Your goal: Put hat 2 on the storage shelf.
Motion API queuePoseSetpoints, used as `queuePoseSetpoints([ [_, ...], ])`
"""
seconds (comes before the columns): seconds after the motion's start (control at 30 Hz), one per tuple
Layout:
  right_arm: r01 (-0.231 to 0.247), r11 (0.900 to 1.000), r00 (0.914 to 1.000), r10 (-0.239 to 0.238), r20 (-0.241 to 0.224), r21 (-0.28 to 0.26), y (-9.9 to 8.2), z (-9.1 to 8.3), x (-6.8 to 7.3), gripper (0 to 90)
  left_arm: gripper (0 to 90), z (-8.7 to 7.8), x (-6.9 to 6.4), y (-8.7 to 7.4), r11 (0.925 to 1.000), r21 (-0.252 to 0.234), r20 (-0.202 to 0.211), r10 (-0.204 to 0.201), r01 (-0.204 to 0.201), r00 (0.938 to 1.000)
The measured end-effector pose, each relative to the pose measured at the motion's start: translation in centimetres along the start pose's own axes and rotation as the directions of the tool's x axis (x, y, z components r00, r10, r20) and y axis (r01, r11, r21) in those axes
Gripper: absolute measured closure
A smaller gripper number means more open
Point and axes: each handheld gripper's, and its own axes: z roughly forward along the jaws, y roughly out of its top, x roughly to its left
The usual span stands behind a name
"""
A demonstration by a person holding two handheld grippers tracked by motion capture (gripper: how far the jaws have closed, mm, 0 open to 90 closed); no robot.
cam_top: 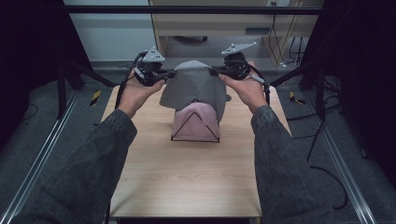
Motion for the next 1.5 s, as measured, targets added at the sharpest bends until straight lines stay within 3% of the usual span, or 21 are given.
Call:
queuePoseSetpoints([
  [0.43, -0.006, 0.9995, 0.9999, 0.007, -0.010, 0.031, -1.0, 0.5, 0.3, 85.6, 88.5, 0.4, -0.7, -1.2, 0.9999, 0.013, 0.017, -0.004, 0.004, 0.9998],
  [0.7, -0.012, 0.9968, 0.9998, 0.014, -0.017, 0.078, -2.6, 1.4, 0.7, 85.5, 88.5, 1.2, -1.4, -3.0, 0.9991, 0.040, 0.033, -0.013, 0.011, 0.9994],
  [1.0, -0.021, 0.9934, 0.9994, 0.024, -0.025, 0.113, -4.5, 2.9, 1.4, 85.4, 88.5, 2.0, -1.8, -5.0, 0.9963, 0.075, 0.022, -0.043, 0.041, 0.9988],
  [1.27, -0.035, 0.9919, 0.9989, 0.038, -0.027, 0.123, -5.0, 3.1, 1.5, 84.2, 88.4, 2.3, -2.3, -5.8, 0.9941, 0.099, 0.009, -0.047, 0.046, 0.9989],
  [1.37, -0.035, 0.9923, 0.9989, 0.038, -0.028, 0.119, -5.1, 3.2, 1.7, 81.4, 88.3, 2.3, -2.5, -6.1, 0.9945, 0.083, 0.009, -0.065, 0.064, 0.9978],
  [1.5, -0.034, 0.9909, 0.9992, 0.036, -0.016, 0.130, -5.3, 3.2, 1.8, 78.2, 88.0, 2.5, -2.9, -6.3, 0.9928, 0.106, 0.007, -0.057, 0.056, 0.9984],
])
